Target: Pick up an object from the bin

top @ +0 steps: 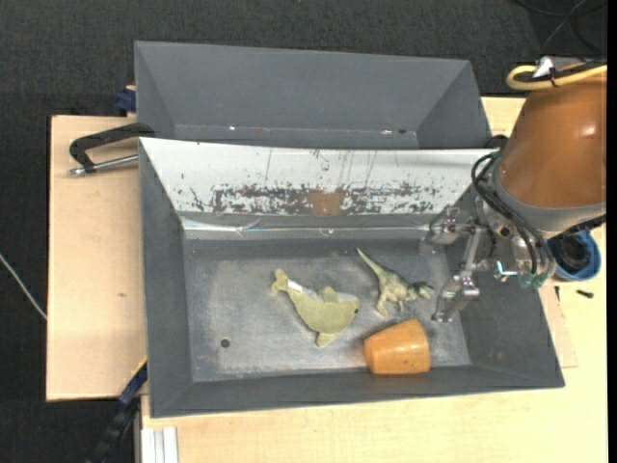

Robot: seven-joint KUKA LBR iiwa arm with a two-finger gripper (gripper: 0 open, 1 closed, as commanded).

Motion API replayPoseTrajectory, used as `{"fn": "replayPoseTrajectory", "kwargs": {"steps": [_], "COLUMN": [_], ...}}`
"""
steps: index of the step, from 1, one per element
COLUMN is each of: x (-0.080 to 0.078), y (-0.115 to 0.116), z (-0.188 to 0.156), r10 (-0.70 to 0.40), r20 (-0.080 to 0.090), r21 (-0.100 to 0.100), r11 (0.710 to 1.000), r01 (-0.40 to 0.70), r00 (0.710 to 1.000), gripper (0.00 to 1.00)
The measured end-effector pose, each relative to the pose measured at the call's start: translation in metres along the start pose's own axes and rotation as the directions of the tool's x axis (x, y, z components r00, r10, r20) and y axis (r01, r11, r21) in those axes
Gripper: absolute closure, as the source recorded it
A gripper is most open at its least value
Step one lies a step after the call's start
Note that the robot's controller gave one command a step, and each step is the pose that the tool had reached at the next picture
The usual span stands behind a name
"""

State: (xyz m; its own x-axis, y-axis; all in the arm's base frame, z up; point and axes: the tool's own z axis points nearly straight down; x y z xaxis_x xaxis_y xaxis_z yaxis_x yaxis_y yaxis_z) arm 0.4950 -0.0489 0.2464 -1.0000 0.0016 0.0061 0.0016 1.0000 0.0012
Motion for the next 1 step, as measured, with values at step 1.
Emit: {"fn": "replayPoseTrajectory", "kwargs": {"steps": [1], "x": [-0.0127], "y": [0.0705], "z": [0.1457], "r10": [-0.067], "r20": [-0.001], "r21": [-0.002], "r11": [0.998], "r01": [0.067], "r00": [0.998], "gripper": [0.0]}}
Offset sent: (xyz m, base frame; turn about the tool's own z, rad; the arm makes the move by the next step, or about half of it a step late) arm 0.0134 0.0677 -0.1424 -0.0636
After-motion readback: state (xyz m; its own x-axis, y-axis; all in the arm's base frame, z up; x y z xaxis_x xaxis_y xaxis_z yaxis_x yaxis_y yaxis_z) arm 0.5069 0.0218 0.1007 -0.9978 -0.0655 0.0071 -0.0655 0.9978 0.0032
